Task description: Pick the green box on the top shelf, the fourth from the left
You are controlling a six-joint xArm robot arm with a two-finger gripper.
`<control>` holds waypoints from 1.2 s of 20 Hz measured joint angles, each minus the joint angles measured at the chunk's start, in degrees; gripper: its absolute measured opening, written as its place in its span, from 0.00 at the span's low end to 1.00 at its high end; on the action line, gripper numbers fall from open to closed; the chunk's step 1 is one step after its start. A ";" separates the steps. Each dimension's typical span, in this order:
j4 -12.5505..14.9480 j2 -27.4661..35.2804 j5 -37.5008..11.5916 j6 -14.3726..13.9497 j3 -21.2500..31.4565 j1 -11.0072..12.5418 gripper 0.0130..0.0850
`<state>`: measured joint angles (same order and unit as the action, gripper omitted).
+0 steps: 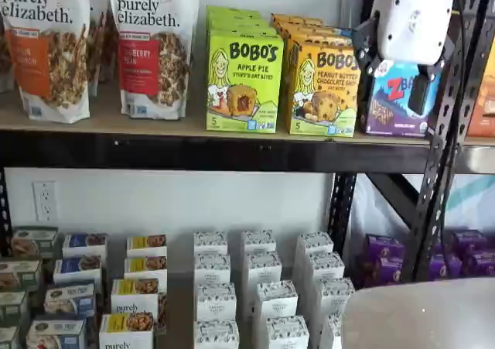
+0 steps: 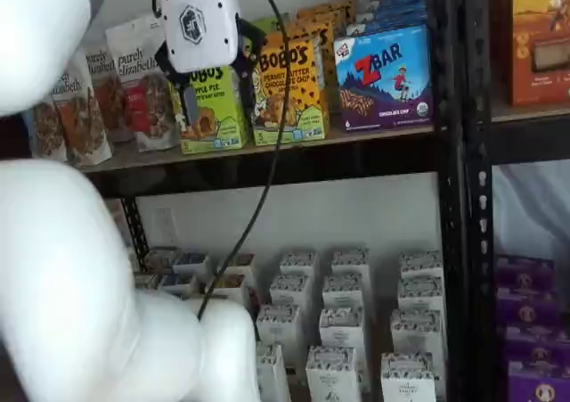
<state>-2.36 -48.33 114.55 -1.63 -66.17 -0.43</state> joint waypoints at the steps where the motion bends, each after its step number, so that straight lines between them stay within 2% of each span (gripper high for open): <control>1: -0.60 -0.63 -1.00 0.38 0.56 0.53 1.00; 2: -2.86 -2.86 -4.63 1.71 2.71 2.69 1.00; 4: -4.57 -4.44 -7.40 2.60 4.10 3.94 1.00; 14: -4.85 -4.62 -8.48 1.68 4.42 2.92 1.00; 19: -4.07 -4.12 -10.42 -0.32 4.15 0.45 1.00; 24: -3.45 -2.13 -13.12 -4.54 3.23 -4.27 1.00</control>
<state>-5.81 -50.46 101.42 -6.17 -62.94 -4.70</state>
